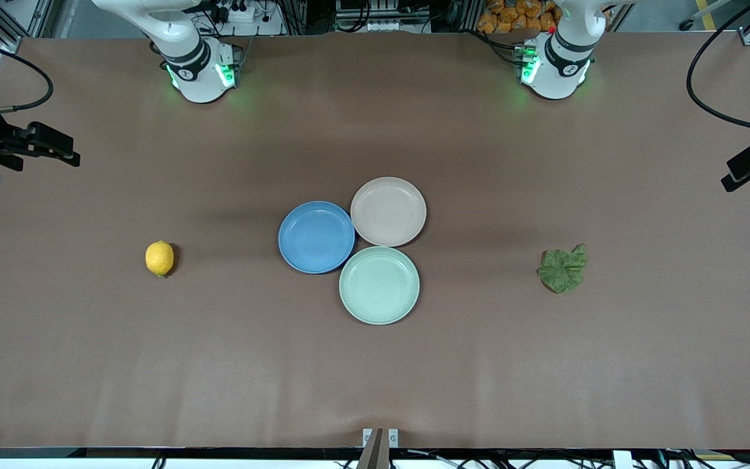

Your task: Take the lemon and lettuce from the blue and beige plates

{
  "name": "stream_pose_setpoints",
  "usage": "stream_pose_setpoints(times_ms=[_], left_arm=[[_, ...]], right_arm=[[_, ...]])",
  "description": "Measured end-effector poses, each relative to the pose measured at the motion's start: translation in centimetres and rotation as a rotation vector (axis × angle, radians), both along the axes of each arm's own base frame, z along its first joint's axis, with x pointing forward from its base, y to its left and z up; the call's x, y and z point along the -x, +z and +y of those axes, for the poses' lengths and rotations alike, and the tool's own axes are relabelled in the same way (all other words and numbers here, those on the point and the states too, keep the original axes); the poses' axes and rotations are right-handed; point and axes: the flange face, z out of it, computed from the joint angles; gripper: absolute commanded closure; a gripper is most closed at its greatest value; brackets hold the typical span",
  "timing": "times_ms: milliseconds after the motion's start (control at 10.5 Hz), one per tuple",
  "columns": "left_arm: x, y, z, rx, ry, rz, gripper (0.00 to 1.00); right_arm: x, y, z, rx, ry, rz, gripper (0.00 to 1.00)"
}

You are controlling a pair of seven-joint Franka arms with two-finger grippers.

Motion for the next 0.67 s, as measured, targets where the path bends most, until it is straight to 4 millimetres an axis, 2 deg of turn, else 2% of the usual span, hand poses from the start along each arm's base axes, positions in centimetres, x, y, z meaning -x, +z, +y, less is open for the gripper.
stream_pose_setpoints(times_ms=[382,669], left_arm=[[0.2,0.1,0.3,-0.001,0.007,0.008,0.00],[1.5,1.4,0.3,-0.002,0.008,0.009,0.00]], right_arm=[[0.0,-0.1,0.0,0.000,0.000,0.002,0.00],[0.1,-0.1,0.0,0.000,0.000,0.010,0.00]])
